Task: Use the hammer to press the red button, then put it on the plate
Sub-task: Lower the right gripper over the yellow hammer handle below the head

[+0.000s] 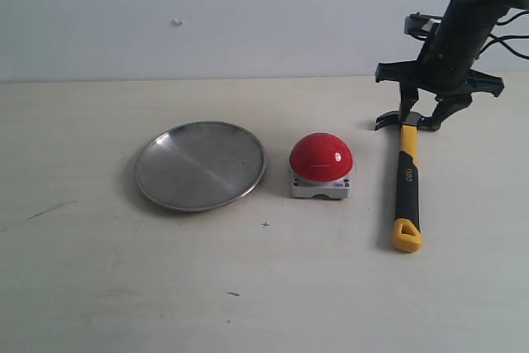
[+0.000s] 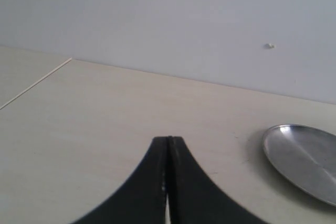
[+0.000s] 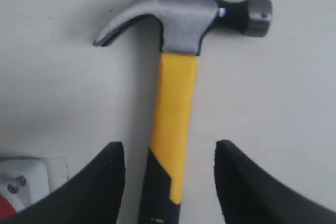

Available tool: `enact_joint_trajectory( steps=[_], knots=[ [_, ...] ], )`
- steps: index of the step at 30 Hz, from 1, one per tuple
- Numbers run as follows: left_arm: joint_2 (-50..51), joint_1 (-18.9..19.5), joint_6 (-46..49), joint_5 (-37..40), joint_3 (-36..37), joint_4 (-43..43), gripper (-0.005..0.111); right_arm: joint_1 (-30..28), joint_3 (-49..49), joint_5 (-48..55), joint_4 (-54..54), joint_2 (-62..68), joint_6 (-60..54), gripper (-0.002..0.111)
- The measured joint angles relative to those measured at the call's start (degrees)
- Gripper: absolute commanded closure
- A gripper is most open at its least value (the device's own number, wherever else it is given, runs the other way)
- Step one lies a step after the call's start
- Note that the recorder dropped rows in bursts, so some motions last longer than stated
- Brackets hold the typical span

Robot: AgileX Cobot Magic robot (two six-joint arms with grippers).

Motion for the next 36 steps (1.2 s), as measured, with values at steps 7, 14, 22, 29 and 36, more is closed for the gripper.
enact_joint_trajectory(
  steps=[7,14,22,29,36],
  knots=[
    [0.0,0.0,0.0,0.0,0.0,0.0,0.107,0.4,-7.9,4.1,-0.3,7.2,5.2,0.054],
    [0.0,0.0,0.0,0.0,0.0,0.0,0.107,0.4,-8.9,4.0,-2.2,9.7,9.8,0.054],
    [0.0,0.0,0.0,0.0,0.0,0.0,0.107,0.4,-9.2,0.3,-3.1,9.9,11.7,0.054],
    [0.0,0.0,0.0,0.0,0.0,0.0,0.107,0.4,-9.2,0.2,-3.1,9.9,11.7,0.054],
    [0.0,0.0,0.0,0.0,0.0,0.0,0.107,0.4,-9.2,0.2,-3.1,9.9,11.7,0.054]
  ],
)
